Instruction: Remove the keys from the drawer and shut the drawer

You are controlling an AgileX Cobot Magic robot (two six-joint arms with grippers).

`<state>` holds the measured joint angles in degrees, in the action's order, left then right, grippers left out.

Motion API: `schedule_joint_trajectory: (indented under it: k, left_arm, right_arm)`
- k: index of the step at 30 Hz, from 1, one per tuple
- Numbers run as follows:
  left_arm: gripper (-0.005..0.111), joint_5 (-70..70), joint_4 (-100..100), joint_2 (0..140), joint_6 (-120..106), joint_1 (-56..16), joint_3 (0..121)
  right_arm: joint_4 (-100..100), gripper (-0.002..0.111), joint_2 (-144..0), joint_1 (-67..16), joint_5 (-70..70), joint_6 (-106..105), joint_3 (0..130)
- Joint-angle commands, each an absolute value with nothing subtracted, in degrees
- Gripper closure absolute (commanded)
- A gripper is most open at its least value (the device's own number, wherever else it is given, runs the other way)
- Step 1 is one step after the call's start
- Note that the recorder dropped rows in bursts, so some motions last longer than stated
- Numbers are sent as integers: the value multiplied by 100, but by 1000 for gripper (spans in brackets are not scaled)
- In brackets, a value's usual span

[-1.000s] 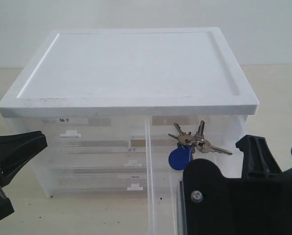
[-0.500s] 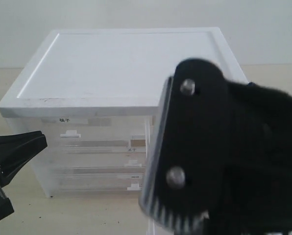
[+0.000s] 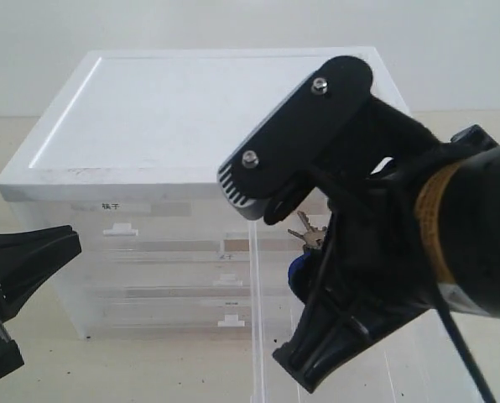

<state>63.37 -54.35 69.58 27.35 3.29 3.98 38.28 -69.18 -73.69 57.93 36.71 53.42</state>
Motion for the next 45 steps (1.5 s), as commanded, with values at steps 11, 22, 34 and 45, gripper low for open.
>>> schedule_joint_trajectory:
  k: [11, 22, 34, 45]
  left_arm:
    - [102, 6448, -5491, 6987, 2835, 341, 429]
    - [102, 6459, -5555, 6987, 2835, 341, 429]
    - [102, 6571, -5630, 6987, 2877, 341, 429]
    - [102, 6594, -5632, 6987, 2877, 341, 429]
  right_arm:
    - [4710, 53, -7207, -7355, 5444, 4803, 4496]
    - [5138, 53, -7207, -6791, 4235, 5494, 4321]
    - [4892, 53, -7414, -6387, 3712, 5325, 4265]
    - [4892, 105, -7596, -6387, 3888, 5141, 4265]
